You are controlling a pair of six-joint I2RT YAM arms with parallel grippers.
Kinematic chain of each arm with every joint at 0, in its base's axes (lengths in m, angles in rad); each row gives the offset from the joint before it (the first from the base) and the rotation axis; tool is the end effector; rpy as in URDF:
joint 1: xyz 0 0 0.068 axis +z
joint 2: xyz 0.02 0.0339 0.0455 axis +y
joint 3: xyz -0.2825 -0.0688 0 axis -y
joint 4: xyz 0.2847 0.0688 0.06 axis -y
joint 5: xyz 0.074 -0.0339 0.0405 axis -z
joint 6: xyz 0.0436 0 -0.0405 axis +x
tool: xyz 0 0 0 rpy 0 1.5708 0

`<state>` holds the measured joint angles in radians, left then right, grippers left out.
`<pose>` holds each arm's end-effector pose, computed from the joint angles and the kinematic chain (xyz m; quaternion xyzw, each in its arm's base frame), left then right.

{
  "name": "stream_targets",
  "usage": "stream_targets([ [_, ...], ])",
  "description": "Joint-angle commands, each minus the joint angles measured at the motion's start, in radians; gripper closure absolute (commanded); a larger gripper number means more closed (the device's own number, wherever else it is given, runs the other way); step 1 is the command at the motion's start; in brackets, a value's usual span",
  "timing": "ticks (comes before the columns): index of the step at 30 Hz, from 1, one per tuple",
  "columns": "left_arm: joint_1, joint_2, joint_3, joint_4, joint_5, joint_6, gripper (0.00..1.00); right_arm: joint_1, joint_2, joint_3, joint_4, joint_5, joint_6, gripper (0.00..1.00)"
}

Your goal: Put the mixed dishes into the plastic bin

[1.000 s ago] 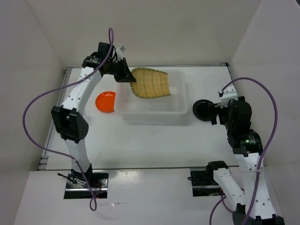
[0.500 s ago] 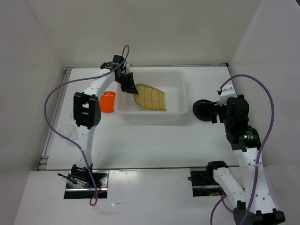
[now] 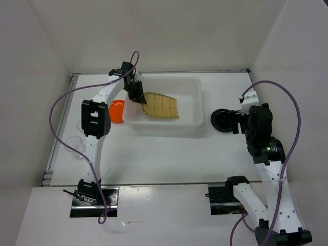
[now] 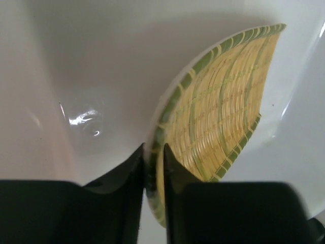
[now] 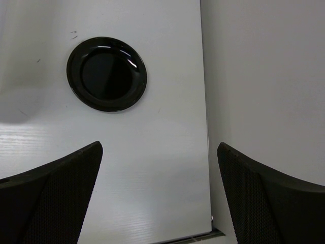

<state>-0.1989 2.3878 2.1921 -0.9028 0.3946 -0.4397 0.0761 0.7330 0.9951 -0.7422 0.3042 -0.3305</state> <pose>0.5544 -0.1288 0.2086 -0.0690 0.9520 -0.2530 0.1580 0.1725 0.0001 0.3808 -0.0936 0.8435 -0.1935 0.4922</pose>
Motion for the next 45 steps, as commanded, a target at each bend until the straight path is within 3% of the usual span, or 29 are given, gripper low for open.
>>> stream_targets([
  [1, -0.014, 0.060, 0.040, -0.056, -0.074, 0.018, 0.71, 0.010, 0.000, 0.034, 0.021, 0.027, 0.011, 0.02],
  [5, -0.025, 0.070, 0.061, -0.083, -0.146, 0.018, 0.46, 0.010, 0.000, 0.034, 0.021, 0.027, 0.011, 0.02],
  [9, -0.065, 0.100, 0.136, -0.140, -0.226, 0.009, 0.34, 0.019, 0.000, 0.034, 0.021, 0.027, 0.002, 0.02],
  [10, -0.065, 0.100, 0.162, -0.156, -0.250, -0.002, 0.27, 0.019, 0.000, 0.025, 0.030, 0.027, 0.002, 0.02],
  [14, -0.106, 0.120, 0.400, -0.263, -0.373, -0.054, 0.15, 0.019, 0.011, 0.005, 0.030, 0.027, 0.031, 0.02],
  [15, -0.118, 0.145, 0.542, -0.309, -0.407, -0.063, 0.07, 0.019, 0.011, -0.007, 0.030, 0.013, 0.042, 0.02],
  [17, -0.129, 0.186, 0.717, -0.367, -0.448, -0.100, 0.00, 0.019, 0.051, -0.018, 0.021, -0.016, 0.042, 0.02],
  [18, -0.138, 0.186, 0.842, -0.393, -0.448, -0.109, 0.00, 0.019, 0.072, -0.018, 0.021, -0.016, 0.042, 0.02],
  [24, -0.169, 0.099, 0.905, -0.396, -0.459, -0.152, 0.00, -0.088, 0.270, 0.003, 0.092, -0.097, 0.042, 0.02],
  [30, -0.223, 0.014, 0.905, -0.397, -0.460, -0.097, 0.00, -0.151, 0.469, 0.037, 0.098, -0.283, 0.042, 0.02],
  [41, -0.266, -0.173, 0.723, -0.397, -0.438, -0.097, 0.00, -0.344, 0.664, 0.086, 0.118, -0.612, -0.097, 0.02],
  [45, -0.307, -0.231, 0.629, -0.397, -0.448, -0.097, 0.00, -0.439, 0.860, 0.250, 0.023, -0.730, -0.185, 0.02],
])
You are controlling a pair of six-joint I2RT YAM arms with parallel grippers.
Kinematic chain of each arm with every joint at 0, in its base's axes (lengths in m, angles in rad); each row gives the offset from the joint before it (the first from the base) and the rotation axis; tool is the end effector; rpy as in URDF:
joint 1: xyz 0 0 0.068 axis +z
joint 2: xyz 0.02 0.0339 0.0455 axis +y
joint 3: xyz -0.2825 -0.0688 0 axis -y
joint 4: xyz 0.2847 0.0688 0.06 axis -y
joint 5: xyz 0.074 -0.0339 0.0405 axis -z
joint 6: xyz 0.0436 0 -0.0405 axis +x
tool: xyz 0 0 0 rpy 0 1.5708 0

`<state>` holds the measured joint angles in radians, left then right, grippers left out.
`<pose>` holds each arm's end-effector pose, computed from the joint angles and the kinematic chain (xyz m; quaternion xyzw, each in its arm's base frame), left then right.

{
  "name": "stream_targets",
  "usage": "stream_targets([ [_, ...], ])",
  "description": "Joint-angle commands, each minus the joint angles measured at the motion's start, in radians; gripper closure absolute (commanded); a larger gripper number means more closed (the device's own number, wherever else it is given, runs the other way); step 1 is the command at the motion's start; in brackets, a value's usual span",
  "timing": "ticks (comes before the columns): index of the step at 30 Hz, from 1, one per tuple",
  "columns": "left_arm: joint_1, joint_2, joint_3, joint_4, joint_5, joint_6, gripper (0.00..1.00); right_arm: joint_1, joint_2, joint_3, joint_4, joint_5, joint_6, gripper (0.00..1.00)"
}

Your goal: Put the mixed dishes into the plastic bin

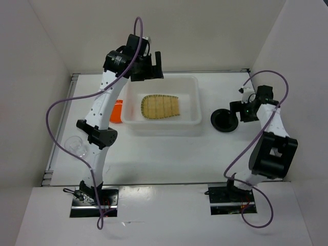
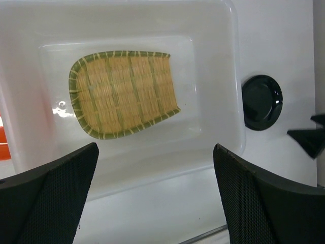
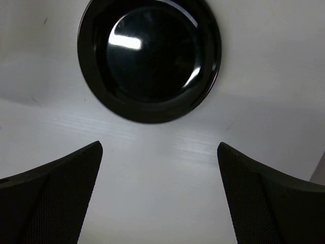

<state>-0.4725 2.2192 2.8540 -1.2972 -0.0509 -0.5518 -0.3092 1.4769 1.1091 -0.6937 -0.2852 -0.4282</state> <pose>0.4257 -0.2151 0.4835 -0.0468 0.8972 -0.1950 0.3935 0.3250 -0.0909 0.2472 -0.0927 0.9541 0.0384 0.2822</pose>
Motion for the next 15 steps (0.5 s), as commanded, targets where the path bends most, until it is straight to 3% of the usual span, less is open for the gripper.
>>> stream_targets([
  [1, -0.034, -0.072, -0.054, -0.002, -0.012, 0.015, 0.00, -0.092, 0.153, 0.168, -0.094, -0.172, -0.102, 0.02],
  [7, -0.034, -0.125, -0.090, -0.002, -0.021, 0.015, 0.00, -0.079, 0.166, 0.150, -0.041, -0.138, -0.063, 0.02],
  [15, -0.034, -0.197, -0.180, -0.002, -0.043, 0.015, 0.00, -0.100, 0.315, 0.150, -0.020, -0.138, -0.027, 0.02],
])
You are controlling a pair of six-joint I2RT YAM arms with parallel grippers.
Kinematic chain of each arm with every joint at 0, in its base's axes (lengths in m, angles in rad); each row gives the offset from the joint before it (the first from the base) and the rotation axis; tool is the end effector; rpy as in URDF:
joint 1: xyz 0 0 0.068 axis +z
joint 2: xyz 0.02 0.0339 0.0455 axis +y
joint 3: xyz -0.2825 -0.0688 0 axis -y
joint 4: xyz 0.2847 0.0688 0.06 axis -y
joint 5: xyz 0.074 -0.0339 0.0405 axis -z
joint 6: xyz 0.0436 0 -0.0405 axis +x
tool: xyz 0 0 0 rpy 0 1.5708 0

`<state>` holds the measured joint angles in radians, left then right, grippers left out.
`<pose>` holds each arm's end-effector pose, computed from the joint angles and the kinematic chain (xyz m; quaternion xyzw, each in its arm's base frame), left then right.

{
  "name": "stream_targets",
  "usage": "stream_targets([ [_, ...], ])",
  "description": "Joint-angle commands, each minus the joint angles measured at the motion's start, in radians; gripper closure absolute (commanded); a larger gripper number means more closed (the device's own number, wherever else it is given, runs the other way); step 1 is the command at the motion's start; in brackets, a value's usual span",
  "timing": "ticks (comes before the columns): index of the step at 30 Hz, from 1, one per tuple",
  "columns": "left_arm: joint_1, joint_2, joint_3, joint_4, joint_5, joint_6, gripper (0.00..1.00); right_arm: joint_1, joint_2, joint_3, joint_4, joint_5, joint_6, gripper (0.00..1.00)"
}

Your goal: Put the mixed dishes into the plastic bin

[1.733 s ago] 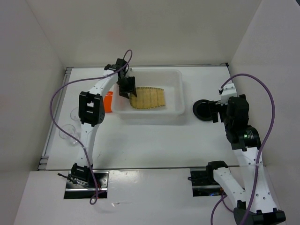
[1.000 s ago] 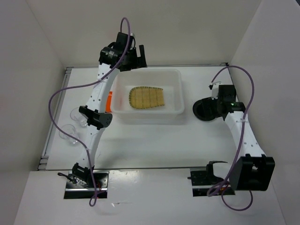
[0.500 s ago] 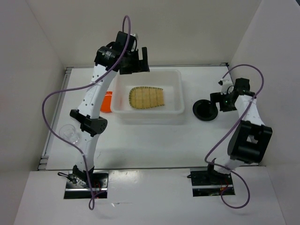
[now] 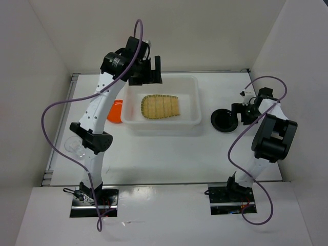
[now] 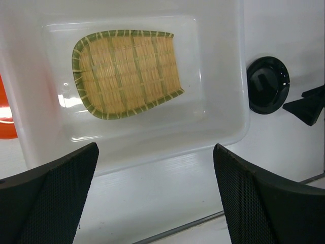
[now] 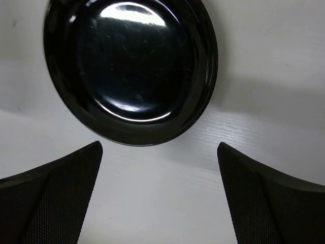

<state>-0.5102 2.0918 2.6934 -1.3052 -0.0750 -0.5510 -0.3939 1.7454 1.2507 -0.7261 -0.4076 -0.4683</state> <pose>0.3951 -0.2174 0.4931 -0.0342 0.9063 -0.1831 0.3793 0.3642 -0.1327 0.2022 -0.0711 0.9624 0.1098 0.2382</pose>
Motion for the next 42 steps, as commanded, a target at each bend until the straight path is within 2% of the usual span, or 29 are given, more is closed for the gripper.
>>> stream_targets([
  [1, 0.004, -0.070, -0.044, 0.006, -0.019, 0.014, 0.00, -0.016, 0.060, 0.009, 0.013, -0.016, 0.013, 0.02],
  [12, -0.005, -0.190, -0.230, 0.047, -0.068, 0.025, 0.00, -0.034, 0.126, -0.023, 0.068, -0.039, 0.033, 0.02],
  [18, -0.025, -0.286, -0.391, 0.110, -0.115, 0.045, 0.00, -0.034, 0.195, -0.033, 0.088, -0.117, 0.043, 0.15],
  [22, -0.025, -0.361, -0.524, 0.139, -0.135, 0.036, 0.00, -0.034, 0.239, -0.022, 0.102, -0.145, 0.053, 0.15],
  [25, -0.025, -0.412, -0.625, 0.161, -0.144, 0.010, 0.00, -0.034, 0.252, -0.022, 0.113, -0.166, 0.062, 0.19],
  [27, -0.025, -0.449, -0.673, 0.181, -0.144, -0.018, 0.00, -0.043, 0.282, -0.022, 0.113, -0.178, 0.062, 0.27],
  [33, -0.025, -0.512, -0.787, 0.190, -0.144, -0.064, 0.00, -0.063, 0.361, -0.002, 0.103, -0.232, 0.051, 0.42],
  [42, -0.025, -0.512, -0.787, 0.179, -0.154, -0.075, 0.00, -0.063, 0.391, 0.036, 0.082, -0.244, 0.060, 0.72],
])
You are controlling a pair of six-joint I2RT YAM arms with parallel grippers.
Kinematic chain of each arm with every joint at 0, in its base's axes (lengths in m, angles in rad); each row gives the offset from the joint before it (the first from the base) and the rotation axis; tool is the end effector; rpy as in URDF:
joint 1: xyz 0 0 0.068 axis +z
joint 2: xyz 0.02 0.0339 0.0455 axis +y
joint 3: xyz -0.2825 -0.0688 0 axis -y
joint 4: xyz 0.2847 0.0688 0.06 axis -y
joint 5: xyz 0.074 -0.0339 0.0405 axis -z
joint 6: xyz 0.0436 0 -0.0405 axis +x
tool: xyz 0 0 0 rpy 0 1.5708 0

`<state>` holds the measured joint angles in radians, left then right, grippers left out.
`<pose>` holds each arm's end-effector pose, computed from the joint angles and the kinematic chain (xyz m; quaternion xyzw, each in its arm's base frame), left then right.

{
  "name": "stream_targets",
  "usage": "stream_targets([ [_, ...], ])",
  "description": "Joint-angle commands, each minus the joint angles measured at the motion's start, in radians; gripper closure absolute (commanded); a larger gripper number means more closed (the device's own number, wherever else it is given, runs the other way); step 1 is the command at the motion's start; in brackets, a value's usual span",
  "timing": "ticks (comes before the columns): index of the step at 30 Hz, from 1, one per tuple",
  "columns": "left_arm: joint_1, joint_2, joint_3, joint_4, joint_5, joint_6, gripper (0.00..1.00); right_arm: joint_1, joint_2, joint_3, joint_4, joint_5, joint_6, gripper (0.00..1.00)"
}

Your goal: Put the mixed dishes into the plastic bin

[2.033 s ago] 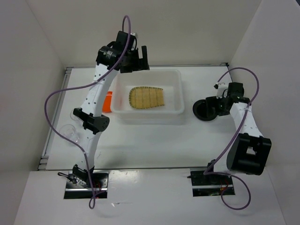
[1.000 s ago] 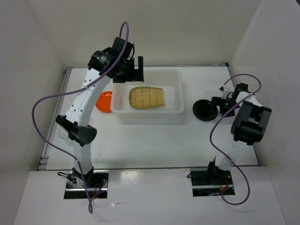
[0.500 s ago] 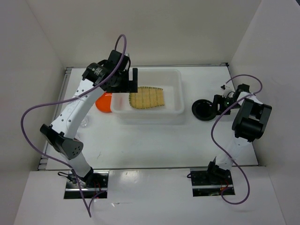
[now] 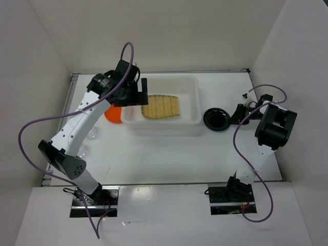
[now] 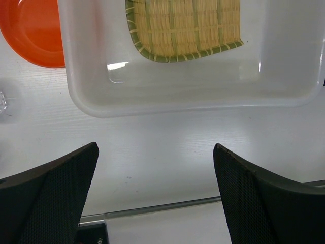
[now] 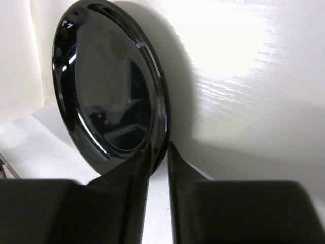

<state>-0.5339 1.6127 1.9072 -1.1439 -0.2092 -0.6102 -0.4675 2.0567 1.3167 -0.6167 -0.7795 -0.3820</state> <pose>0.3179 -0.1774 0.4482 -0.0723 0.9285 -0.1079 0.3480 0.3932 -0.1641 0.1130 -0.0013 0.9206 0.3035 0.2457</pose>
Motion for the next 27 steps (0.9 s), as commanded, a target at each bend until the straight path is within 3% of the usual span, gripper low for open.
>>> stream_targets([
  [1, -0.001, -0.024, 0.000, 0.018, -0.019, -0.016, 0.00, 0.010, 0.080, -0.030, -0.038, 0.137, -0.026, 0.77],
  [10, -0.001, -0.004, 0.019, 0.000, -0.019, 0.003, 0.00, 0.010, 0.089, -0.030, -0.038, 0.158, 0.003, 1.00],
  [27, -0.001, 0.015, 0.029, 0.018, -0.019, 0.021, 0.00, -0.037, -0.059, 0.007, -0.187, 0.109, 0.066, 1.00],
])
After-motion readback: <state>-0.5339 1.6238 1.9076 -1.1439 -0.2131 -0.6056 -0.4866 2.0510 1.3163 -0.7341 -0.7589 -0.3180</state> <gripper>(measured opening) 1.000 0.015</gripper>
